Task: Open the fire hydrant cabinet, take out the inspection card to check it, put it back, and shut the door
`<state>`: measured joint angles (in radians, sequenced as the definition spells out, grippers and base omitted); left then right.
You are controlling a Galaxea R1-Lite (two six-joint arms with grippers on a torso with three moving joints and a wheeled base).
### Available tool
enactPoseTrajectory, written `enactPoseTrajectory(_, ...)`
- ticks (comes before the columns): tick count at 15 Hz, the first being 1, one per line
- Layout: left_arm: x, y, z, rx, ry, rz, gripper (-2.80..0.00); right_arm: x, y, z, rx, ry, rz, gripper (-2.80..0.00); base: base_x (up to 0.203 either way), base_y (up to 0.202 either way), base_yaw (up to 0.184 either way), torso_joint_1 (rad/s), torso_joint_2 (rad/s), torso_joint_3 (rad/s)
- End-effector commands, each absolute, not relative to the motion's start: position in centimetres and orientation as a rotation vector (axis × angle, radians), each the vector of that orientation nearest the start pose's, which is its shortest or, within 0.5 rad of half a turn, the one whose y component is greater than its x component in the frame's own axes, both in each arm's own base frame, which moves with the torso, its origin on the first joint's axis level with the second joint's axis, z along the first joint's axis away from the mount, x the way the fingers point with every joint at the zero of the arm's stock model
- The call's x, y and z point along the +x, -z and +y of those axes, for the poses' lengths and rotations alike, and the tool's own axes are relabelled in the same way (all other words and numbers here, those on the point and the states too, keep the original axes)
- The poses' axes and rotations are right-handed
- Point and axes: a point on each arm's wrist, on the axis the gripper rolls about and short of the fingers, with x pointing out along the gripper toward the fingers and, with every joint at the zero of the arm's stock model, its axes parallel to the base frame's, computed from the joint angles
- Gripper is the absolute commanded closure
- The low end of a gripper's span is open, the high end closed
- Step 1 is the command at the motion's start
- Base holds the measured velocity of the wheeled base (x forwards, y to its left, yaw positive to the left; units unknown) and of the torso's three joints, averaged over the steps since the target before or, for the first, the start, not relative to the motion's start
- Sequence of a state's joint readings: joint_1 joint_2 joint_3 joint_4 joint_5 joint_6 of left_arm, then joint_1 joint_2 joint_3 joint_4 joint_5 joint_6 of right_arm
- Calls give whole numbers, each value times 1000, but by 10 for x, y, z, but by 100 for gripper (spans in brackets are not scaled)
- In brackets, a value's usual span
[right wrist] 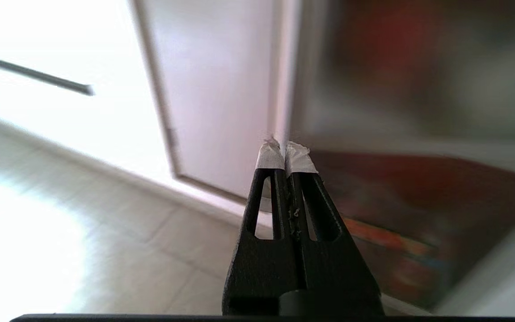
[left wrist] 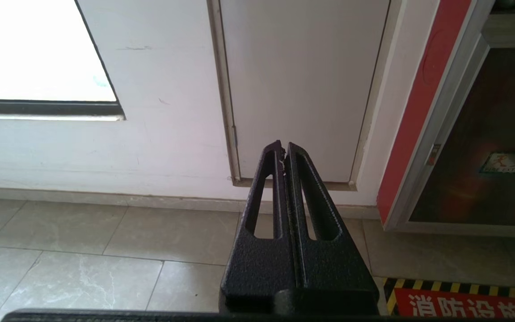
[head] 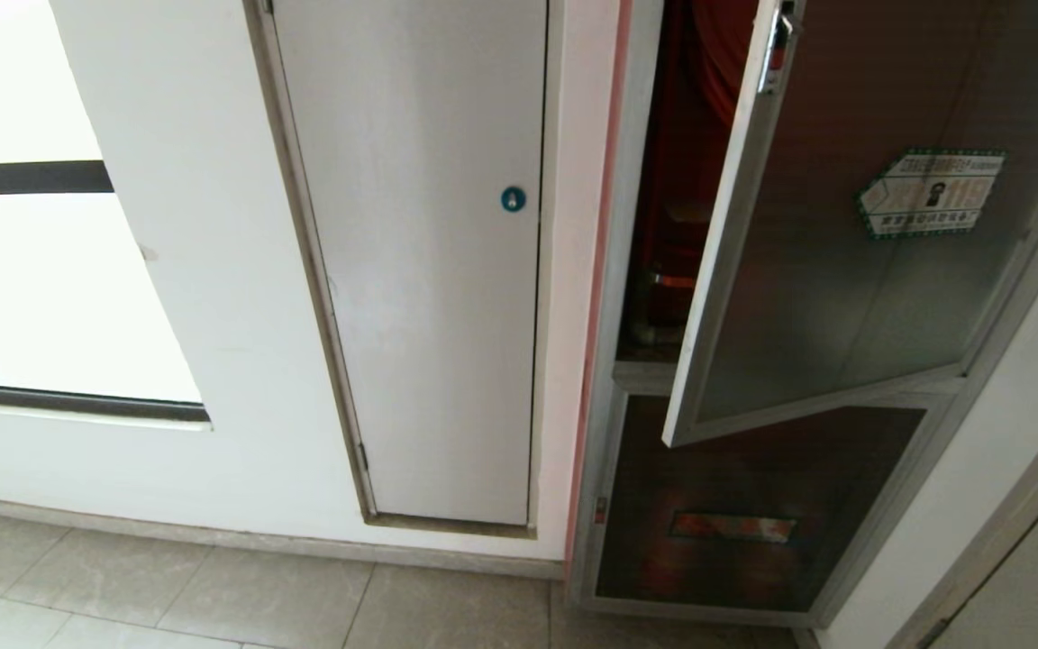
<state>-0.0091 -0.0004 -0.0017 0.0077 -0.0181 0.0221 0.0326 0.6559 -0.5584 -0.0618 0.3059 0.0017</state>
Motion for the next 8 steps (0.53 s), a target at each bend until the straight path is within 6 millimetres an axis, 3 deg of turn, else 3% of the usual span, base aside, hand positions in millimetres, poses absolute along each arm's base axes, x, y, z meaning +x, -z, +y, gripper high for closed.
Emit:
enactPoseTrajectory(1, -23, -75, 0, 21, 28, 4, 0, 106, -244, 11, 29, -367, 180, 0, 0, 0, 0, 0, 0, 0)
enactPoseTrajectory(3, -23, -75, 0, 23, 28, 4, 0, 163, -252, 18, 33, -408, 206, 0, 0, 0, 0, 0, 0, 0)
enactPoseTrajectory(5, -23, -75, 0, 21, 28, 4, 0, 213, -255, 37, 22, -445, 203, 0, 0, 0, 0, 0, 0, 0)
enactPoseTrajectory(8, -23, -75, 0, 22, 28, 4, 0, 252, -264, 100, 27, -472, 90, 0, 0, 0, 0, 0, 0, 0)
